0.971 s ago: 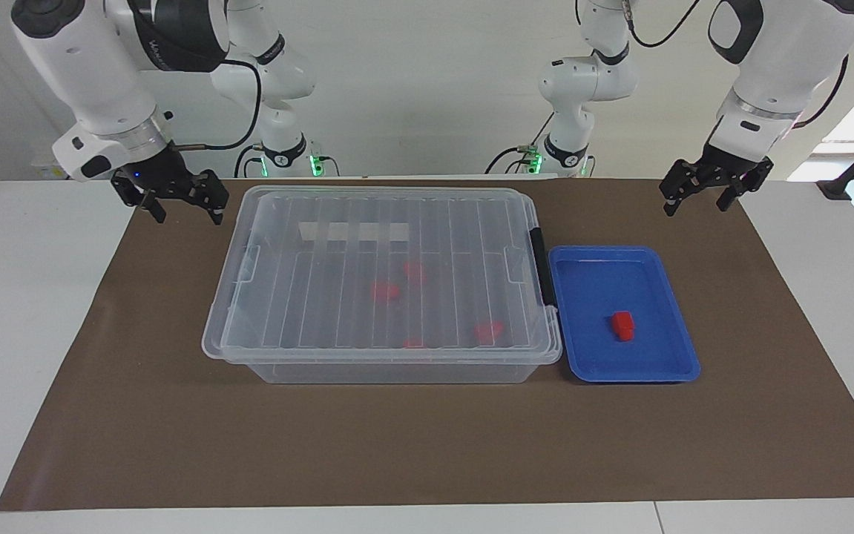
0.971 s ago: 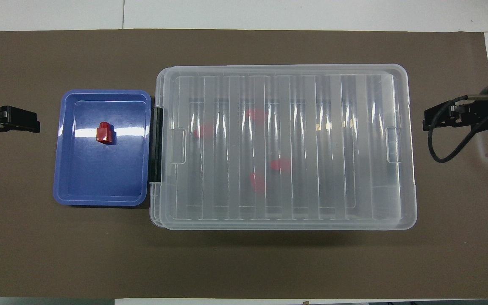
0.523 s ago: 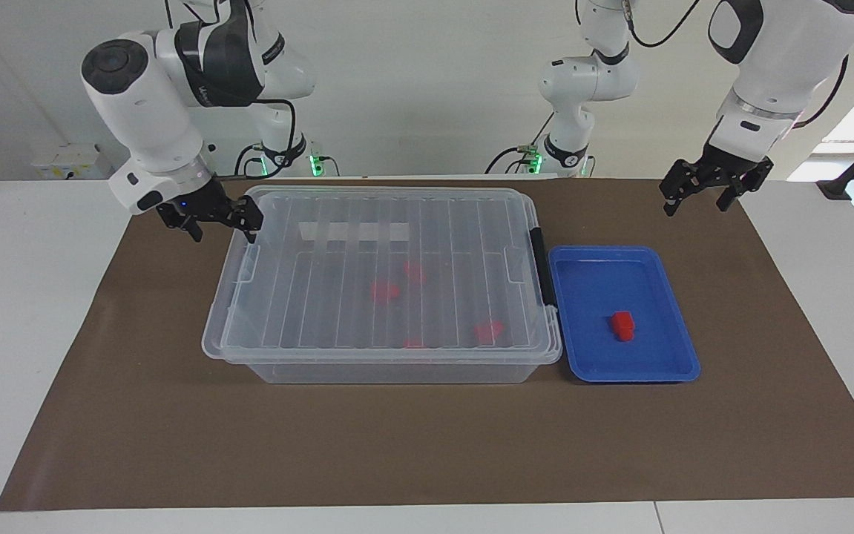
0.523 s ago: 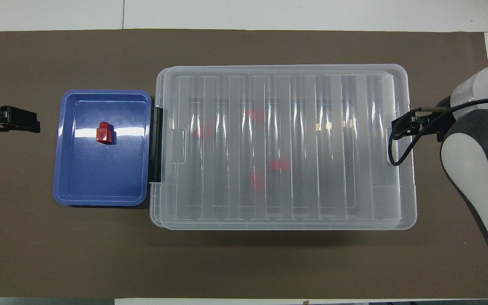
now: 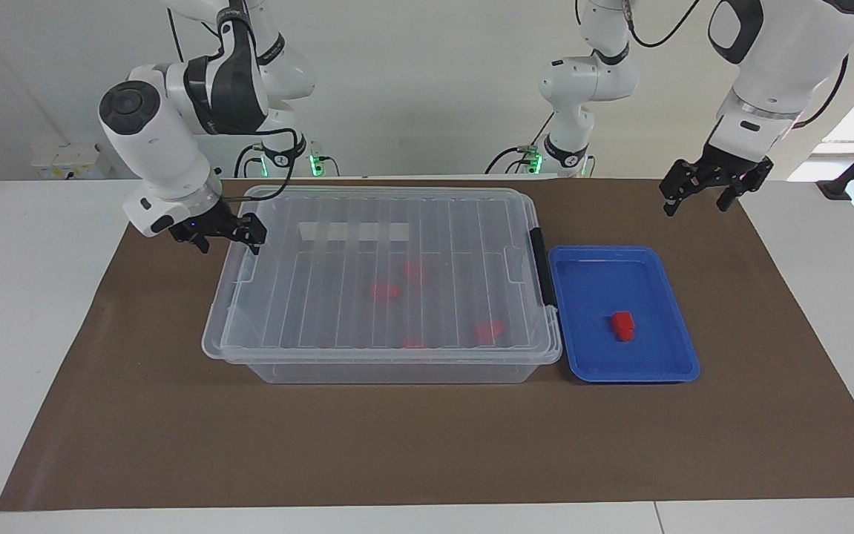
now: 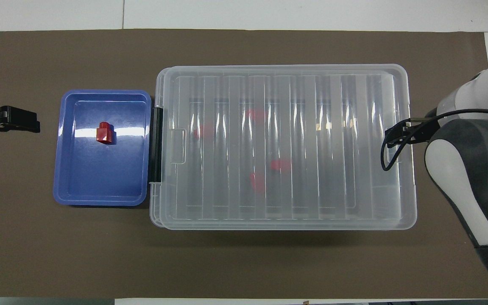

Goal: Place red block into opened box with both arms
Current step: 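Reach the right gripper to the clear lid's nearest edge, then slide the lid away with the right gripper while the left gripper reaches the block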

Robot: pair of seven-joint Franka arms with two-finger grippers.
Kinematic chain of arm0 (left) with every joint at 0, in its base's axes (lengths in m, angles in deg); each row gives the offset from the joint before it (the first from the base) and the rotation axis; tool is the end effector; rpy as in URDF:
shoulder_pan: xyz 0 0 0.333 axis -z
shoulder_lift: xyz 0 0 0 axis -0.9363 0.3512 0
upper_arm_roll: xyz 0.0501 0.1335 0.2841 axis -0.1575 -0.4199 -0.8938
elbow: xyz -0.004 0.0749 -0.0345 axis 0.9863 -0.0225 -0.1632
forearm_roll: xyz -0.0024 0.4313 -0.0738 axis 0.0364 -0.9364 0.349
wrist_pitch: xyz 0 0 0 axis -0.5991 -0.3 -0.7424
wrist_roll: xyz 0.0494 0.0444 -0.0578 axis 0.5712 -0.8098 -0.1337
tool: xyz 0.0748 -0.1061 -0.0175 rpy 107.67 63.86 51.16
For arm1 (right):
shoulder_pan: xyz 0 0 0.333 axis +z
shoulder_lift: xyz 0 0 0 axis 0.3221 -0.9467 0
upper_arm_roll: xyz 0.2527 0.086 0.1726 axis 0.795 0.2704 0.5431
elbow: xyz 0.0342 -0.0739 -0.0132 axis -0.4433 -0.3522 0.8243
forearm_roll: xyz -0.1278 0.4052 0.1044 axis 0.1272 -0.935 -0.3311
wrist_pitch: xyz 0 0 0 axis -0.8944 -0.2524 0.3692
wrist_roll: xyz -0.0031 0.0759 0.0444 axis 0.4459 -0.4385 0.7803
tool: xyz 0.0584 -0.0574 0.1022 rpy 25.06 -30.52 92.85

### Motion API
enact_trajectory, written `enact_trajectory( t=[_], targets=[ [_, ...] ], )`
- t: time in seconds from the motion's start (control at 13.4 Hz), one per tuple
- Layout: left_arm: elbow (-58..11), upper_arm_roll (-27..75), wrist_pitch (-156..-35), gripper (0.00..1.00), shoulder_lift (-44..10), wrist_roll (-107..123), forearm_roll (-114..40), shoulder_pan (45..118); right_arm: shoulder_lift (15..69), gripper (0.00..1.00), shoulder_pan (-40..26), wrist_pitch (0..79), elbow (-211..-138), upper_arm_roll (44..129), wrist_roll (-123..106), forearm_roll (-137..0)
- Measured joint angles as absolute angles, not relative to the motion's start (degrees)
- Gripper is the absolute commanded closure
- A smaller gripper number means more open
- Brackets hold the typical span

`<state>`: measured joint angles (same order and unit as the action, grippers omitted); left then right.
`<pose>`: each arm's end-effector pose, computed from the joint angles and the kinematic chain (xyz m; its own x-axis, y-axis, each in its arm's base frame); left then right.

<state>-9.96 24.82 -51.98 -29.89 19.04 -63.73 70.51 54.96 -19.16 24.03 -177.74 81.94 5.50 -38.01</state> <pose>0.5892 -0.0448 0.5926 0.9990 -0.0043 0.0455 -0.0032 -0.9997 -0.0228 0.5974 0.0269 0.4428 0.9902 -0.0607 -0.1257 -0.0601 -0.9982 0.0084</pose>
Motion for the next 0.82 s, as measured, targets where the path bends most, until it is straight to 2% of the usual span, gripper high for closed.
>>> enact_trajectory(
  t=[0.82],
  targets=[
    [-9.96,24.82,-51.98,0.00,-29.89,19.04,-63.73,70.51,55.40,0.00,-19.27,26.78,-181.54,76.93,-1.38,-38.02]
  ],
)
